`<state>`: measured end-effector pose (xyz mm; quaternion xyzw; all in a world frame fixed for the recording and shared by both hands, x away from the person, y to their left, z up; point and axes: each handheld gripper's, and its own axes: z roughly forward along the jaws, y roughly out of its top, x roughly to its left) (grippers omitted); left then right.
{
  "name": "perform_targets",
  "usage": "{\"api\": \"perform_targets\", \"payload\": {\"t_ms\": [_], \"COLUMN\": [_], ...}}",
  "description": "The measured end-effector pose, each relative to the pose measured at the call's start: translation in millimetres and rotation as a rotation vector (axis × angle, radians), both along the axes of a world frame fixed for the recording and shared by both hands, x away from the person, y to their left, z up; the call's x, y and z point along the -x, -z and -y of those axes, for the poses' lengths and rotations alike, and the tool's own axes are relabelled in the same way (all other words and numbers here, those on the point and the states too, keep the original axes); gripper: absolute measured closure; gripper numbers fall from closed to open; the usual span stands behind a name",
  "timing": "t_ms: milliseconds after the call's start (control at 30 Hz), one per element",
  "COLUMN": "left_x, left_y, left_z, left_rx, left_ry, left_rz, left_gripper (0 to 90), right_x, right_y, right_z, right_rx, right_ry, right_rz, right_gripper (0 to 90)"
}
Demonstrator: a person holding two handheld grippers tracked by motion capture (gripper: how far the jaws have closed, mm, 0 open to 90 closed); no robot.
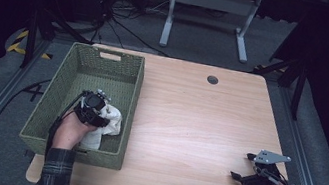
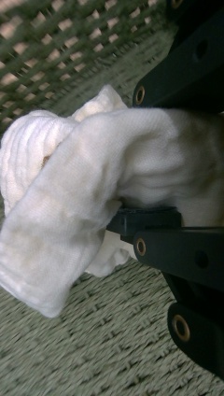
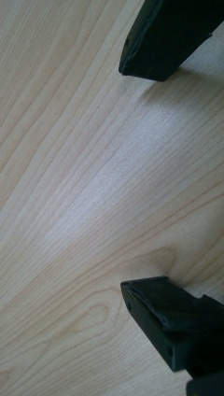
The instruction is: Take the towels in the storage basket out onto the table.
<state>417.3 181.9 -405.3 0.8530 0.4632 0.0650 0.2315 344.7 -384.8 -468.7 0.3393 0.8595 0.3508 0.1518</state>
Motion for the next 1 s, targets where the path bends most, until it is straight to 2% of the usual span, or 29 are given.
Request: {"api": "perform_targets", "payload": {"t_ms": [267,400,533,833,1000], "left_x": [6.0,9.9,15.5,24.3,28.3], "left_y": [-19.0,-28.6,-41.6,-62.5,-72.5], "left_z": [-12.8,-17.3,-19.0,-12.6,-6.3], "left_rx": [0.135,0.189,0.245,0.303,0.331], "left_ry": [-0.037,-0.033,-0.033,-0.013,0.003], "left_rz": [0.124,0.171,0.238,0.303,0.322], "left_gripper": [67.0,67.2,67.1,67.0,66.9], "right_x": [0.0,0.0,0.0,0.0,0.0], "right_y": [0.0,0.0,0.0,-0.1,0.0], "right_z": [0.0,0.0,0.0,0.0,0.0], "right_rx": [0.0,0.0,0.0,0.0,0.0], "right_ry": [0.0,0.001,0.0,0.0,0.0], "right_rz": [0.0,-0.001,0.0,-0.001,0.0], "right_gripper": [0.1,0.1,0.1,0.1,0.1]}}
